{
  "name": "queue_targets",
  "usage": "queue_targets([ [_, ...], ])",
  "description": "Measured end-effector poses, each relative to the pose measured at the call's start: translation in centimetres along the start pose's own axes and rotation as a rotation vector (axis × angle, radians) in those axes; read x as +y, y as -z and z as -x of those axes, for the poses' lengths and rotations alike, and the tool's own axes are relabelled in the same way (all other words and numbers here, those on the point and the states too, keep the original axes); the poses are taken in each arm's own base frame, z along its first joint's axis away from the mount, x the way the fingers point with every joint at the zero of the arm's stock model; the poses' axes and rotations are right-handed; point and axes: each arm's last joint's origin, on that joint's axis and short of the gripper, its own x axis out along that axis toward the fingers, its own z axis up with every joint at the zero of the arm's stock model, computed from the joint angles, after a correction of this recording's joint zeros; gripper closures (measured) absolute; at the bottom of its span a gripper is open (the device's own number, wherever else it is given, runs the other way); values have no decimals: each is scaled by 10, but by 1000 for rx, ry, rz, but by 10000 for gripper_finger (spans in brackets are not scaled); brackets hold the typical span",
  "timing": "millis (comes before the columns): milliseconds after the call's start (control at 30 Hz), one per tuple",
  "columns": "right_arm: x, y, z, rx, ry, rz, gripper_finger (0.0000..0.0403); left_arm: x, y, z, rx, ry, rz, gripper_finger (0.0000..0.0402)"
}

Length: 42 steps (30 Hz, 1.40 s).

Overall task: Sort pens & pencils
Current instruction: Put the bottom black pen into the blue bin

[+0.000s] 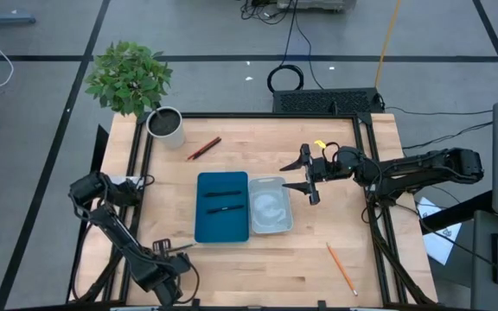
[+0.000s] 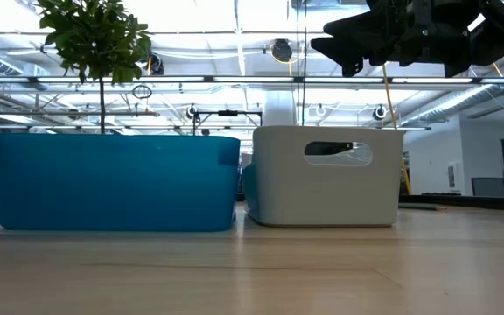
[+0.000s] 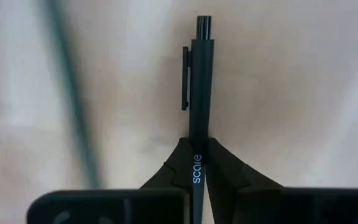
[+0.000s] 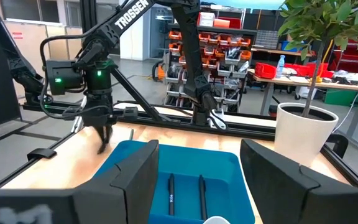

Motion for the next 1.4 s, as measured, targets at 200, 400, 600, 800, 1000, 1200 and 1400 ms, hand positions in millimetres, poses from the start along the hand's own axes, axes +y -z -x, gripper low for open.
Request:
queue_targets([
  [200, 0, 0, 0, 1, 0, 0, 188, 11, -6, 38, -184, 53, -51, 384],
  [400, 0, 0, 0, 1, 0, 0, 188, 31, -24, 74, -401, 65, -170, 384],
  [600, 0, 0, 0, 0, 0, 0, 188, 61, -65, 114, -722, 7, -392, 384],
  [800, 0, 1, 0, 6, -1, -2, 188, 116, -111, 141, -992, -76, -518, 384],
  [1000, 0, 2, 0, 23, -2, -7, 188, 185, -143, 123, -1216, -67, -454, 384],
  [1200, 0, 5, 0, 53, -4, -10, 188, 230, -139, 89, -1470, 8, -204, 384],
  [1400, 1, 5, 0, 49, -7, 40, 188, 235, -120, 76, -1596, 163, -118, 384],
])
